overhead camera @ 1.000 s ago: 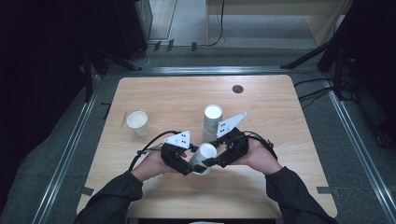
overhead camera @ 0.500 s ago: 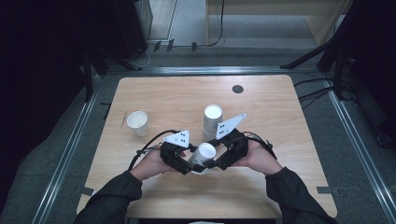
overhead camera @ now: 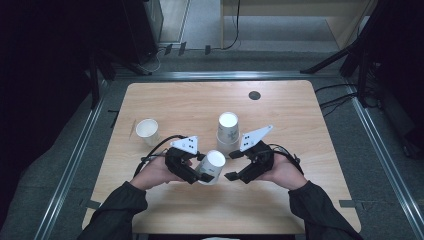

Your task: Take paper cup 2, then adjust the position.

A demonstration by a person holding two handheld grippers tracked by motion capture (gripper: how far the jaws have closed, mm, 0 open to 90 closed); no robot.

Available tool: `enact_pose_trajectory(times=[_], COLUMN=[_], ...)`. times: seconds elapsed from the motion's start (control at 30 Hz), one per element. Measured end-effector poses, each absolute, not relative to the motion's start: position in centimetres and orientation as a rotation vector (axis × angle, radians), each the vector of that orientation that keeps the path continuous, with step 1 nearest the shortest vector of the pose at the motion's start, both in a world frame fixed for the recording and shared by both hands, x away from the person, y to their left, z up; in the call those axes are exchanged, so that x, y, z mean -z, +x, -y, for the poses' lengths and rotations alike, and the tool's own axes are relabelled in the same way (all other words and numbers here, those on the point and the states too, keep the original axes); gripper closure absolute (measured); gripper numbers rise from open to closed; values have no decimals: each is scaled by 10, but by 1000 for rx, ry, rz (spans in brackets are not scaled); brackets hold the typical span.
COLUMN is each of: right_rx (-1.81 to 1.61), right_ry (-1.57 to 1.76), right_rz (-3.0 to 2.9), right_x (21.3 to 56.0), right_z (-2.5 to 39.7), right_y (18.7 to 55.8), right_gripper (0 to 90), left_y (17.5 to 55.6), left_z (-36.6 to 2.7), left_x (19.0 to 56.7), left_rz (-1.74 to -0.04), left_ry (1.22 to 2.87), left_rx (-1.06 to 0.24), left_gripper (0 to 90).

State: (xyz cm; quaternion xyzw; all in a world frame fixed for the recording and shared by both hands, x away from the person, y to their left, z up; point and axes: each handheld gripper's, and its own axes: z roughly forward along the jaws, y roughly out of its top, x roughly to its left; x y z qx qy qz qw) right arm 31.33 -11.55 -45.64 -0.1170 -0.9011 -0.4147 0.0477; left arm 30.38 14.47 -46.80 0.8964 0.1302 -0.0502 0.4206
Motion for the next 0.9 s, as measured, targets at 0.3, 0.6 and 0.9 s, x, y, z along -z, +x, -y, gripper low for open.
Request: enact_pose_trajectory(times=[0.3,0.6,0.9], right_rx=[1245,1272,1296], right_ry=[-382,-380,-378], right_rz=[2758,2755,2759], right_x=[465,466,466], right_z=[121,119,118], right_y=[307,305,306], right_gripper=[259,261,265], left_y=[307,315,317], left_z=[-147,-136,-121], left_x=[458,454,453], left_rz=[-319,-284,-234], left_ry=[2316,2444,2527], left_rx=[110,155,162], left_gripper=[320,320,315])
